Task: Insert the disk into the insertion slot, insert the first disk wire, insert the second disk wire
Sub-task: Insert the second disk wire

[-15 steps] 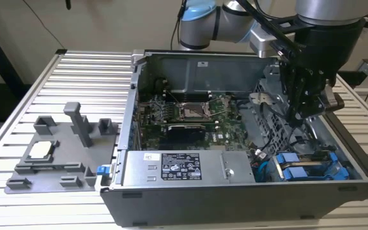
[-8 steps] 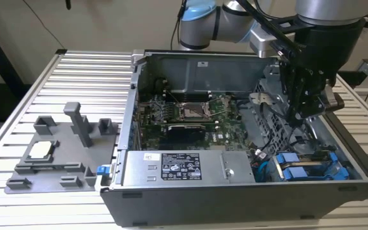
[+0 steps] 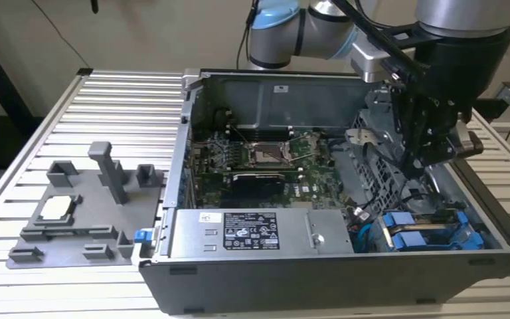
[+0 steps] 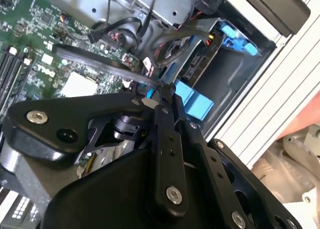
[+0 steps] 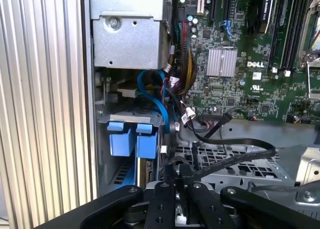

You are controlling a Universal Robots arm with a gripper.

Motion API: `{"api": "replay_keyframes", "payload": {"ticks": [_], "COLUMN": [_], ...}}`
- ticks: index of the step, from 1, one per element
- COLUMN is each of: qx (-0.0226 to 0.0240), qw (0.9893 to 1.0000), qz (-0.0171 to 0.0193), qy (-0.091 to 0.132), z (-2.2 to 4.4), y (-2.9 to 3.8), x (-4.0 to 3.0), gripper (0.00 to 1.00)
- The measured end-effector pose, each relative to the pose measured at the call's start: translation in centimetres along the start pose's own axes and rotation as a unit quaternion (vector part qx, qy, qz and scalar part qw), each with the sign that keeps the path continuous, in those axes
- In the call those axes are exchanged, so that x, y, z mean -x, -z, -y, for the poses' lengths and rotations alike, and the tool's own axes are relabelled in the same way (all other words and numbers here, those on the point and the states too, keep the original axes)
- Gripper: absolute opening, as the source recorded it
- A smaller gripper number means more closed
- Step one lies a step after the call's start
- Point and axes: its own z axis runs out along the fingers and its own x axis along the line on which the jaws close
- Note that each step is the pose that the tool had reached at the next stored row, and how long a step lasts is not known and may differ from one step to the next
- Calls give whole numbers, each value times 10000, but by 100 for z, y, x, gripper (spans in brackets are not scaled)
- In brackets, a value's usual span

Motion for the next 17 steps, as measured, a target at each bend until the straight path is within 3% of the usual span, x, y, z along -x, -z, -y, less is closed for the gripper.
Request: {"api": "replay_keyframes", "payload": {"ticks": [9, 17], "qx": [120, 264], "qw": [9999, 9996], "qz": [7, 15], "qy": [9, 19], "z": [109, 232], "y": [-40, -78], "x": [-232, -429], "gripper": [16, 16]}}
